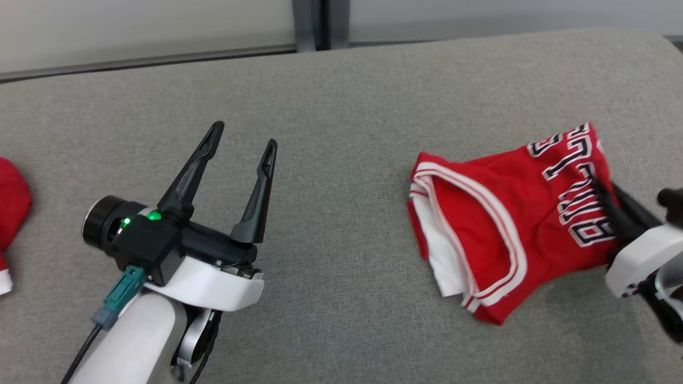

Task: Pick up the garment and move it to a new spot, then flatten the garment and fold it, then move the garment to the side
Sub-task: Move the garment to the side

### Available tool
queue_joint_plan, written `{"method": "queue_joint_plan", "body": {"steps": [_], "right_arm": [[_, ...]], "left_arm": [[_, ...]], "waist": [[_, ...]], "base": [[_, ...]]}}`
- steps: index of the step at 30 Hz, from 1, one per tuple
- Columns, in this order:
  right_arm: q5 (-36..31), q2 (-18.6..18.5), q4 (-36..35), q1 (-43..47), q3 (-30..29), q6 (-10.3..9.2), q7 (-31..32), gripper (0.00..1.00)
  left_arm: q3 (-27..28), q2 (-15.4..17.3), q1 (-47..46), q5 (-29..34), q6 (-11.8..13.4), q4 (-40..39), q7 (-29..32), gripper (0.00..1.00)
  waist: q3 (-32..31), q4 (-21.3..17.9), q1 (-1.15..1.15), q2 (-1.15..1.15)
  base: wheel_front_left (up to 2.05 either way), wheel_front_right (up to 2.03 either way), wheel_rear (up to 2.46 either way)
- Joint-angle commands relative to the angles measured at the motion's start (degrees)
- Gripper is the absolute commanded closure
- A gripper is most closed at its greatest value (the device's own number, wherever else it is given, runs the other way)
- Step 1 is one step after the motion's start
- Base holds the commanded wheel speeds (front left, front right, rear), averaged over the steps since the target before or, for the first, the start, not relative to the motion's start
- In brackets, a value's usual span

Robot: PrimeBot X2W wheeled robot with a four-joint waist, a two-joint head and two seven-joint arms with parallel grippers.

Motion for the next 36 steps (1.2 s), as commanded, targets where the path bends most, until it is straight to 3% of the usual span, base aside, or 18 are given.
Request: {"method": "queue_joint_plan", "body": {"steps": [1, 12, 15, 16, 17, 18, 21, 25, 33, 36], "right_arm": [[0.0, -1.0, 0.5, -1.3, -0.4, -0.12, -0.5, 1.00], [3.5, -12.6, 14.7, -12.8, -6.5, -0.13, -5.5, 1.00], [3.8, -13.0, 17.9, -14.7, -7.3, -0.12, -7.7, 1.00], [3.9, -13.1, 19.2, -15.2, -7.5, -0.12, -8.3, 0.85], [4.2, -13.1, 20.2, -15.8, -7.7, -0.13, -8.9, 0.54], [4.3, -13.0, 21.3, -16.4, -7.9, -0.13, -9.6, 0.00], [3.3, -11.6, 23.9, -16.9, -8.3, -0.12, -12.9, 0.00], [2.4, -9.1, 21.5, -14.2, -10.2, -0.12, -14.7, 0.00], [-2.6, 0.3, 2.8, -0.3, -18.2, -0.12, -14.8, 0.00], [-4.9, 3.7, -2.6, 5.5, -19.5, -0.12, -14.8, 0.00]], "left_arm": [[0.0, 0.0, -1.3, 0.6, -0.4, -0.1, 0.1, 0.00], [-3.3, -1.4, -11.8, 3.5, -3.4, 0.3, 1.2, 0.00], [-3.4, -1.9, -13.0, 3.5, -3.8, 1.0, 0.6, 0.00], [-3.4, -2.0, -13.2, 3.3, -3.8, 1.3, 0.5, 0.00], [-3.3, -2.1, -13.2, 3.1, -3.7, 1.5, 0.3, 0.00], [-3.1, -2.3, -13.1, 2.9, -3.6, 1.7, 0.1, 0.00], [-2.1, -2.5, -10.8, 1.5, -2.8, 3.6, -0.7, 0.00], [0.0, -2.8, -7.9, 0.0, -1.8, 5.3, -1.6, 0.00], [6.4, -3.1, -0.3, -3.4, -1.0, 7.7, -2.2, 0.00], [9.3, -3.4, 2.3, -3.7, -1.8, 8.3, -2.2, 0.00]], "waist": [[5.2, -4.5, 0.00, 0.00], [17.0, -5.3, 0.00, 0.00], [17.7, -5.1, 0.00, 0.00], [17.8, -5.1, 0.00, 0.00], [17.9, -5.1, 0.00, 0.00], [17.8, -5.0, 0.00, 0.00], [16.1, -4.7, 0.00, 0.00], [12.1, -3.8, 0.00, 0.00], [3.7, 0.1, 0.00, 0.00], [1.2, 2.0, 0.00, 0.00]], "base": [[0.00, 0.00, 0.00], [0.00, 0.00, 0.00], [0.00, 0.00, 0.00], [0.00, 0.00, 0.00], [0.00, 0.00, 0.00], [0.00, 0.00, 0.00], [0.00, 0.00, 0.00], [0.00, 0.00, 0.00], [0.00, 0.00, 0.00], [0.00, 0.00, 0.00]]}}
